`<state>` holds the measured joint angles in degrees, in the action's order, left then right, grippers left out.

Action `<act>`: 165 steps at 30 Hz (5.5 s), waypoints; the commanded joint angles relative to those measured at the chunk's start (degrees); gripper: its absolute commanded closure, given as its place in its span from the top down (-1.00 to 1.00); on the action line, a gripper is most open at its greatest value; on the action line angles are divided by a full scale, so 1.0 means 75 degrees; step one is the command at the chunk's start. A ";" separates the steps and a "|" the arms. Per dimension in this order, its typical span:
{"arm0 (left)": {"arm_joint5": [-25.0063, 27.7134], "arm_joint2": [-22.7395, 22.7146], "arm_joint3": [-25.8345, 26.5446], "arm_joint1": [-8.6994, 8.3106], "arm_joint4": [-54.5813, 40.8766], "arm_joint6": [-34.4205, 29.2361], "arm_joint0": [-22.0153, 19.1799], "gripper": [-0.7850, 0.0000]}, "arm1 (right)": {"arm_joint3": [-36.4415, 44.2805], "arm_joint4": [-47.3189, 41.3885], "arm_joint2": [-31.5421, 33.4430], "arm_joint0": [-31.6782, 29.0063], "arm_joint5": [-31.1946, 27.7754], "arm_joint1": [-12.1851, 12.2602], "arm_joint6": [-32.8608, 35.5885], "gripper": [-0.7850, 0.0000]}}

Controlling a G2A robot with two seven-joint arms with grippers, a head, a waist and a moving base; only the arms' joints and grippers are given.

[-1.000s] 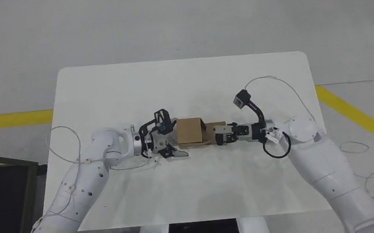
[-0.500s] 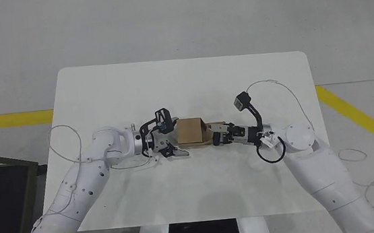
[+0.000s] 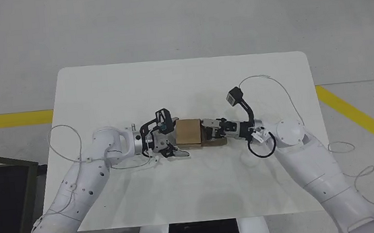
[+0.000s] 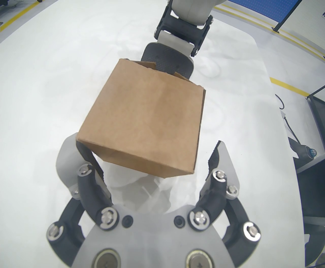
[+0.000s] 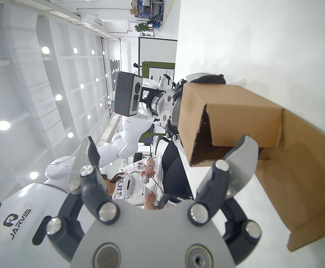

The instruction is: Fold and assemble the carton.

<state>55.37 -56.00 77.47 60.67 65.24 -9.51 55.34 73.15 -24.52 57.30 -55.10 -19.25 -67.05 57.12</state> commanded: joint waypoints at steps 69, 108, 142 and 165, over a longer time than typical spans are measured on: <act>0.0350 -0.0045 -0.0081 -0.0536 0.1327 0.1399 -0.0507 1.00 | -0.1889 -0.1057 -0.1010 0.1020 -0.0625 -0.0912 0.0725 1.00; -0.0025 0.0165 0.0109 -0.0584 0.1331 0.1294 -0.0385 1.00 | -0.2579 -0.1145 -0.1135 0.1471 -0.0817 -0.1363 0.0443 1.00; -0.0269 0.0069 0.0208 -0.0496 0.0939 0.0649 -0.0334 1.00 | -0.0679 0.0969 0.1312 -0.0037 0.0434 -0.0115 0.1710 1.00; -0.0212 -0.0010 0.0187 -0.0470 0.0949 0.0590 -0.0291 1.00 | -0.2272 0.0307 0.0012 0.1031 -0.0322 -0.0548 0.1791 1.00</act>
<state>53.77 -56.04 78.87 57.14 72.34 -5.07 53.15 56.66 -21.90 57.44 -47.72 -20.93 -71.09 70.41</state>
